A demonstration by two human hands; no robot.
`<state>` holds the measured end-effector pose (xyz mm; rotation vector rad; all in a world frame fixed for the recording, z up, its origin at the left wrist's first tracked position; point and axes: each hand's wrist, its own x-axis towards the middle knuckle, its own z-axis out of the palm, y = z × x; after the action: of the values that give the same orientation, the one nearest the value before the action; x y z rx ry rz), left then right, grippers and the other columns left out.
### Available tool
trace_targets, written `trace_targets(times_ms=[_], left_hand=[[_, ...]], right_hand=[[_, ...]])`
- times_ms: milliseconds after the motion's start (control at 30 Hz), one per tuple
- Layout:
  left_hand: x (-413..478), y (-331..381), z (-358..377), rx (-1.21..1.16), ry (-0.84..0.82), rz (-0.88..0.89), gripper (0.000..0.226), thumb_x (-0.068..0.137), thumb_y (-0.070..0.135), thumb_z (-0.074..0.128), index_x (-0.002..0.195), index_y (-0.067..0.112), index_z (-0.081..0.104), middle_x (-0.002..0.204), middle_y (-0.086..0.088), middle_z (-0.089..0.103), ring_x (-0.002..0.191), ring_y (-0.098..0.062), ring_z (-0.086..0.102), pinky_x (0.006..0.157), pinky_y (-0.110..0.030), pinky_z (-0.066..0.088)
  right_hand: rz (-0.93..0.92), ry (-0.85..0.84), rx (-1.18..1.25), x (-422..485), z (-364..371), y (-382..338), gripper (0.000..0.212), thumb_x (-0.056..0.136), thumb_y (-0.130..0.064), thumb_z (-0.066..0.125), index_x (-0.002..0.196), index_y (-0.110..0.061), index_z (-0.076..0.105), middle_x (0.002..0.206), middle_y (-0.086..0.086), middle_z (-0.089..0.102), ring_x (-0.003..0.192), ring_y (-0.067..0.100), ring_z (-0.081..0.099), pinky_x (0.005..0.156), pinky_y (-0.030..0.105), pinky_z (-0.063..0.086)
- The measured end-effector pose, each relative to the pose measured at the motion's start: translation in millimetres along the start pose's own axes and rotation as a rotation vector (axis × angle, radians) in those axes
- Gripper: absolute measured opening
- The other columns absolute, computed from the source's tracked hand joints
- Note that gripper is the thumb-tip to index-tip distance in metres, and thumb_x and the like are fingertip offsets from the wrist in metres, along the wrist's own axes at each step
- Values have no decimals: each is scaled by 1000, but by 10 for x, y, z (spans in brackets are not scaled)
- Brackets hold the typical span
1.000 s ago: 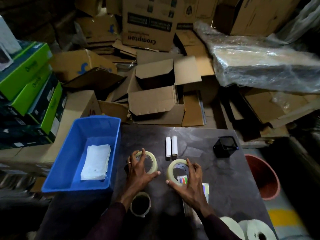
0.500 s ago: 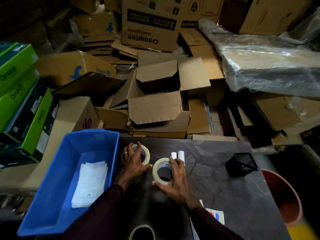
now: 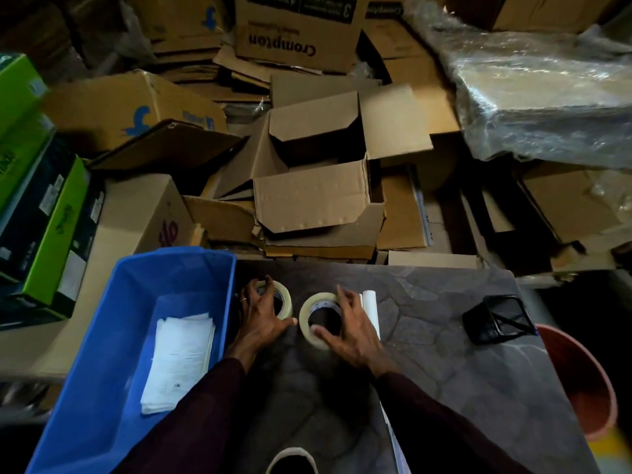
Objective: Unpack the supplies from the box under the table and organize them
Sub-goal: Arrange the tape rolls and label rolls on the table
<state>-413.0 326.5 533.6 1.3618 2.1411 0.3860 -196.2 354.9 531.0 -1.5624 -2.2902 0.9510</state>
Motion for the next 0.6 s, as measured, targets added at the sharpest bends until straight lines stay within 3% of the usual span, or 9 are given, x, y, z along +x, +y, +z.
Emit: trace_targets(times_ms=[200, 333, 467, 600], left_hand=[[2, -84, 77, 46, -9, 22, 115, 67, 51, 81, 155, 25, 11, 159, -6, -3, 147, -34, 0, 120, -49, 13], [-12, -106, 71, 44, -15, 55, 112, 70, 48, 80, 155, 26, 12, 161, -6, -3, 149, -30, -9, 121, -49, -3], [-12, -106, 85, 10, -16, 43, 108, 74, 48, 77, 155, 27, 9, 163, -2, -5, 149, -24, -15, 121, -47, -8], [4, -83, 138, 26, 22, 13, 82, 90, 50, 57, 155, 31, 11, 163, -3, -6, 149, -22, -15, 120, -44, -8]], right_hand=[[-99, 27, -87, 77, 44, 107, 81, 94, -65, 44, 158, -27, 13, 161, 1, 22, 146, 16, 24, 119, 32, 24], [-159, 121, -139, 123, 143, 154, 58, 103, -51, 37, 155, -27, 25, 159, -1, 31, 149, 13, 21, 123, 44, 21], [-107, 141, -186, 217, 129, 192, 58, 104, -51, 35, 154, -25, 28, 160, -2, 30, 151, 12, 15, 124, 36, 5], [-83, 204, -147, 162, 203, 26, 55, 105, -47, 31, 154, -22, 30, 161, -4, 30, 151, 10, 15, 126, 39, 5]])
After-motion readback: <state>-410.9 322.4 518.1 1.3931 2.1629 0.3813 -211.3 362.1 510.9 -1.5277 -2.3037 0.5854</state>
